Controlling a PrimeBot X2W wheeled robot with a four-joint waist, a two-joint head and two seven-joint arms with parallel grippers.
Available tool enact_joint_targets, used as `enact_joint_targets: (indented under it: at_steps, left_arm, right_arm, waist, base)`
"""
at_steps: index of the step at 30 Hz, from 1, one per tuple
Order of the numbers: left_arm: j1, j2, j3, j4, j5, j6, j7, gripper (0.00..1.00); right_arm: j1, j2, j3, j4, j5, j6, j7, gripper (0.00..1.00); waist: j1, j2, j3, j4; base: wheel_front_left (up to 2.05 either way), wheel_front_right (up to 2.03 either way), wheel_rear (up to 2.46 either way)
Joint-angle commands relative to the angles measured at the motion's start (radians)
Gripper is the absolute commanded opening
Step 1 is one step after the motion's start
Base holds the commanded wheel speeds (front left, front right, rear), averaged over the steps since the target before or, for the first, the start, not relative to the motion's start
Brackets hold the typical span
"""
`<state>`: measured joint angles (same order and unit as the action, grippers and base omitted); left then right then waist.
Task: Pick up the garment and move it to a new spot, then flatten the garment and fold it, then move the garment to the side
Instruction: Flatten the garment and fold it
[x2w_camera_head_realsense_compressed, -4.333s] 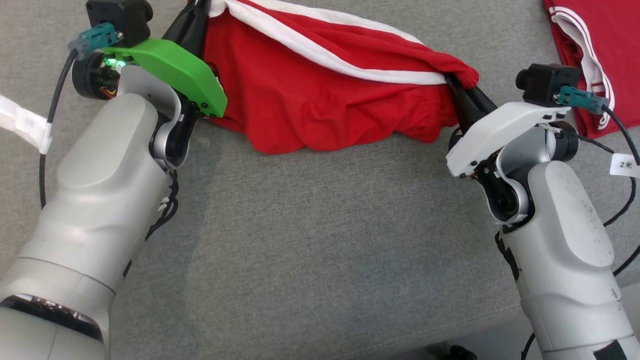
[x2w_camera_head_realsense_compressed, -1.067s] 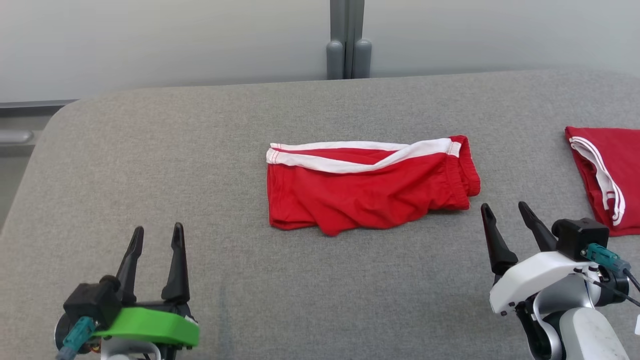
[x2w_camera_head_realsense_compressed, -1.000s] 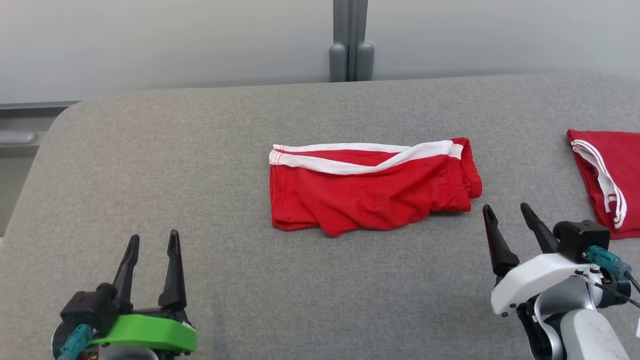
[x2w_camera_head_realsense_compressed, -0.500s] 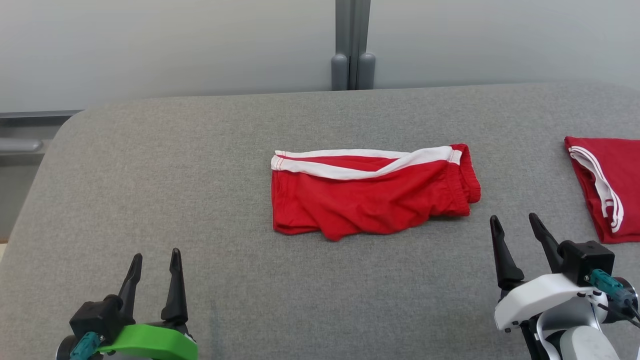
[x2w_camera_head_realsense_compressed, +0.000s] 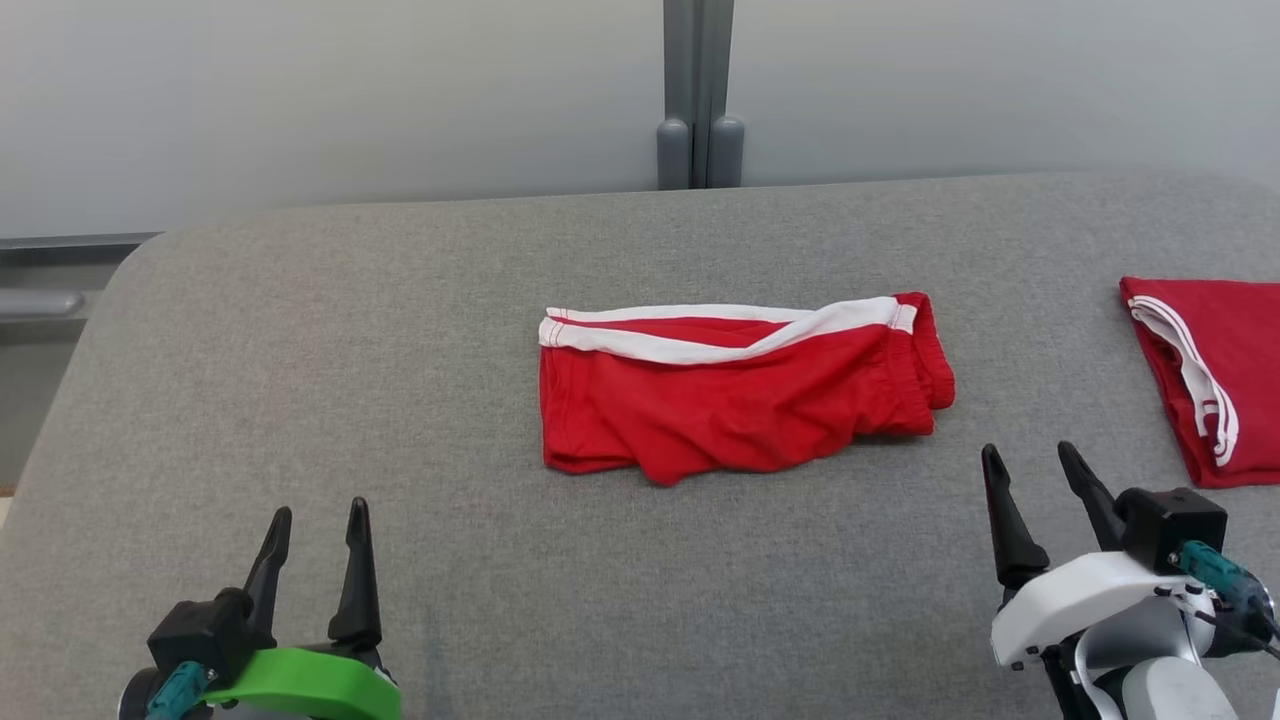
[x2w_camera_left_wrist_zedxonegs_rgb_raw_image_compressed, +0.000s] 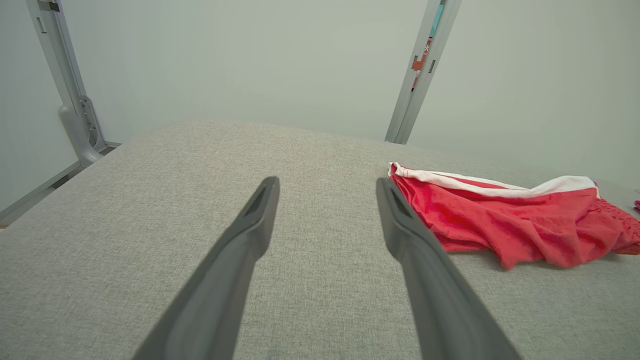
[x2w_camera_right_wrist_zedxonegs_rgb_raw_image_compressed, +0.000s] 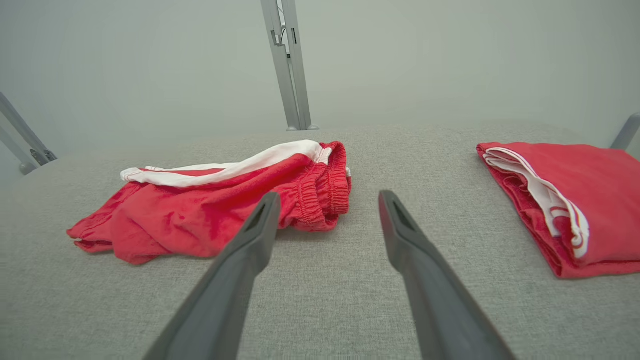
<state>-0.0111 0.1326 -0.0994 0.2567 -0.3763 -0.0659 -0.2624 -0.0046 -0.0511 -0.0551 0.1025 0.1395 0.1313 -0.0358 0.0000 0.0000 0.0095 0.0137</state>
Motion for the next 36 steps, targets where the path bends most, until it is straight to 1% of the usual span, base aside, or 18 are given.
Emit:
enact_joint_targets:
  at_steps: [1,4,7,11,14,17,20,22,25,28,31,34,36]
  left_arm:
    - [-0.022,-0.004,0.0,-0.002,0.003,-0.005,-0.003,1.0]
    - [-0.027,-0.007,0.001,-0.011,0.005,-0.006,-0.003,1.0]
    - [-0.031,-0.009,-0.001,-0.019,0.008,-0.006,-0.003,1.0]
    - [-0.047,-0.014,-0.009,-0.027,0.017,-0.013,-0.002,1.0]
    - [-0.06,-0.02,-0.014,-0.032,0.021,-0.018,-0.003,1.0]
    - [-0.07,-0.029,-0.018,-0.041,0.03,-0.025,-0.003,1.0]
    - [-0.08,-0.031,-0.013,-0.039,0.033,-0.031,-0.002,1.0]
    - [-0.083,-0.033,-0.009,-0.036,0.037,-0.037,-0.003,1.0]
    - [-0.087,-0.038,-0.007,-0.037,0.043,-0.04,-0.002,1.0]
    - [-0.09,-0.041,-0.003,-0.038,0.047,-0.046,-0.003,1.0]
    - [-0.094,-0.046,-0.003,-0.038,0.05,-0.048,-0.002,1.0]
    - [-0.096,-0.05,0.0,-0.041,0.053,-0.051,-0.003,1.0]
    - [-0.098,-0.052,0.002,-0.041,0.052,-0.053,-0.003,1.0]
  right_arm:
    - [-0.022,-0.002,-0.019,0.009,0.023,-0.001,0.025,1.0]
    - [-0.077,0.0,-0.03,0.04,0.055,-0.001,0.137,1.0]
    - [-0.174,-0.002,-0.07,0.081,0.092,-0.001,0.286,1.0]
    - [-0.308,0.0,-0.105,0.146,0.072,-0.001,0.423,1.0]
    - [-0.388,-0.001,-0.125,0.217,0.054,-0.001,0.485,1.0]
    - [-0.449,0.0,-0.132,0.285,-0.02,-0.001,0.506,1.0]
    - [-0.491,-0.002,-0.151,0.345,-0.018,-0.001,0.501,1.0]
    - [-0.515,-0.001,-0.171,0.396,-0.049,-0.001,0.494,1.0]
    - [-0.537,-0.001,-0.2,0.447,-0.128,-0.001,0.481,1.0]
    - [-0.554,-0.001,-0.226,0.491,-0.138,-0.001,0.47,1.0]
    - [-0.561,-0.002,-0.255,0.525,-0.178,-0.001,0.455,1.0]
    - [-0.577,-0.001,-0.278,0.555,-0.17,-0.001,0.437,1.0]
    - [-0.581,-0.001,-0.292,0.576,-0.184,-0.001,0.429,1.0]
  waist:
    - [0.0,0.0,0.003,0.003]
    - [0.0,0.0,0.013,0.006]
    - [0.0,0.0,0.031,0.012]
    - [0.0,0.0,0.062,0.028]
    - [0.0,0.0,0.081,0.047]
    - [0.0,0.0,0.101,0.07]
    - [0.0,0.0,0.113,0.086]
    - [0.0,0.0,0.119,0.096]
    - [0.0,0.0,0.127,0.112]
    - [0.0,0.0,0.133,0.122]
    - [0.0,0.0,0.14,0.13]
    - [0.0,0.0,0.148,0.136]
    - [0.0,0.0,0.154,0.138]
  base:
    - [0.0,0.0,0.0]
    - [0.0,0.0,0.0]
    - [0.0,0.0,0.0]
    - [0.0,0.0,0.0]
    - [0.0,0.0,0.0]
    - [0.0,0.0,0.0]
    - [0.0,0.0,0.0]
    - [0.0,0.0,0.0]
    - [0.0,0.0,0.0]
    - [0.0,0.0,0.0]
    - [0.0,0.0,0.0]
    - [0.0,0.0,0.0]
    - [0.0,0.0,0.0]
